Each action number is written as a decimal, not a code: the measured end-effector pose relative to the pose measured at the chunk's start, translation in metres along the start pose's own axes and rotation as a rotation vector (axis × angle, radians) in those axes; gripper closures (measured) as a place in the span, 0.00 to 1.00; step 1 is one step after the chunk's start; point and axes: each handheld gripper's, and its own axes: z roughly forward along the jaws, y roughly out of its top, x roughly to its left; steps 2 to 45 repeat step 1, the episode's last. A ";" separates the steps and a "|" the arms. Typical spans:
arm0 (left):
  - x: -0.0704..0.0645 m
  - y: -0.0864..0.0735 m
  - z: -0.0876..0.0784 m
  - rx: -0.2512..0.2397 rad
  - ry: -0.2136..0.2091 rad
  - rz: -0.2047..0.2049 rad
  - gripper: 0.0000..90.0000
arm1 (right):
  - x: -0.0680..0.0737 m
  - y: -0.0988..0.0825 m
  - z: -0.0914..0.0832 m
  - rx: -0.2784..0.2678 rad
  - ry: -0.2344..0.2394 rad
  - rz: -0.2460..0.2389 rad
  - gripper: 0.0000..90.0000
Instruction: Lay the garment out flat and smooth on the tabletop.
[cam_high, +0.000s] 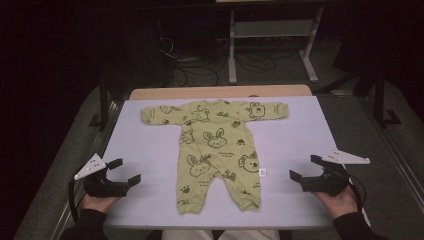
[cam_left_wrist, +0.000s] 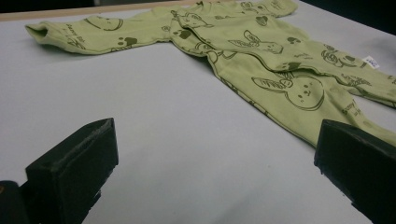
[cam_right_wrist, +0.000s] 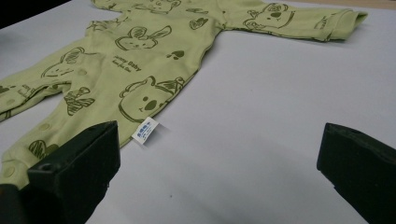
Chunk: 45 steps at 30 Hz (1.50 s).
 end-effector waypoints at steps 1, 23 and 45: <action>0.000 0.000 0.000 -0.001 0.000 0.000 0.00 | 0.000 0.000 0.000 0.001 0.002 -0.001 0.00; 0.000 0.000 0.000 -0.001 0.000 0.000 0.00 | 0.000 0.000 0.000 0.001 0.002 -0.001 0.00; 0.000 0.000 0.000 -0.001 0.000 0.000 0.00 | 0.000 0.000 0.000 0.001 0.002 -0.001 0.00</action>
